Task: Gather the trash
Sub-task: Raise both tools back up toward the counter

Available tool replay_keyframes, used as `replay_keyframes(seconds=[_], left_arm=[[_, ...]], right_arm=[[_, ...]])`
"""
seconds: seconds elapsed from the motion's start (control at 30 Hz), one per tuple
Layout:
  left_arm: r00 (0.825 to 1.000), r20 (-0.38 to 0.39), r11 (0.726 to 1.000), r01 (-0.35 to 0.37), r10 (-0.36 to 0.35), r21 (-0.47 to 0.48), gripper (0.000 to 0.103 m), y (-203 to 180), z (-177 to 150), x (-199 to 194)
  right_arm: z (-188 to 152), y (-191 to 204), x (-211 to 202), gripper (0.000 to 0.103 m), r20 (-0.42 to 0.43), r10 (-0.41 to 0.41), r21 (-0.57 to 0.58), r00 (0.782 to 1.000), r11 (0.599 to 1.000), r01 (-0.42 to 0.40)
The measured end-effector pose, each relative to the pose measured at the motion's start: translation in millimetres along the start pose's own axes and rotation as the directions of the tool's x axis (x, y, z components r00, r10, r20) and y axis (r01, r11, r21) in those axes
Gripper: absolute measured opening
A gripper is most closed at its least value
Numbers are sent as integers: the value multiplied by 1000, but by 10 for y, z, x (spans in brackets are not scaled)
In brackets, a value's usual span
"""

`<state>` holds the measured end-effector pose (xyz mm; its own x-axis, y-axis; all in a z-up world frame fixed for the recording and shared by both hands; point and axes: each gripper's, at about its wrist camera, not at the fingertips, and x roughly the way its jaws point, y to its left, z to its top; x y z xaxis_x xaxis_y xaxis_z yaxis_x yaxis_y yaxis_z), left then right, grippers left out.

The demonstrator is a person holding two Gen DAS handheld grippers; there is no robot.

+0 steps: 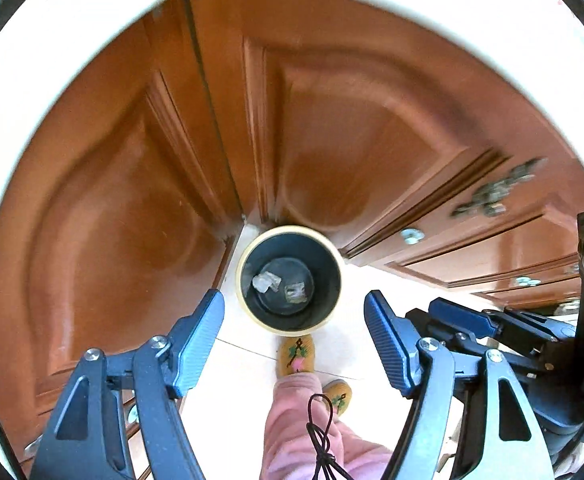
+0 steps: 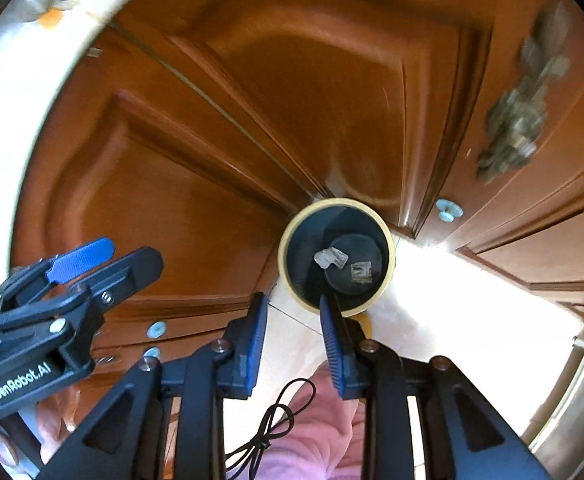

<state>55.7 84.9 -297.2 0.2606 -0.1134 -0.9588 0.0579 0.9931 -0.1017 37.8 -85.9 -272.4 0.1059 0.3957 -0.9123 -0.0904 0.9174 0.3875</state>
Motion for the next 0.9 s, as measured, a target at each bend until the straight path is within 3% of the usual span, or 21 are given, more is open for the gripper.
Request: replay_keyframes(seconds=[0.27,0.4,0.57,0.8,0.9], left_arm=[[993,116,999,-8,2,51,78,-170,152,-1108],[981,194,997,-17,2,75,79,-245,277,-1630],[956,292,995,-49,22,87,84,-334,477,-2146],[896,444,990,-86,26,116,92,-524,716,-2696],[877,480,988,-84,13,127,97,-618,834,-2808]], right_arm=[[52,382,-1091,28,151,24,-95,988,995,-10],[104,500,-1578,28,249,9,-124,969,992,23],[173,559,-2123,28,331,32,-136,943,991,15],[333,418,-2633,28,392,14,-93,920,995,25],[390,275,-2811,40,424,-14,-49,906,998,38]])
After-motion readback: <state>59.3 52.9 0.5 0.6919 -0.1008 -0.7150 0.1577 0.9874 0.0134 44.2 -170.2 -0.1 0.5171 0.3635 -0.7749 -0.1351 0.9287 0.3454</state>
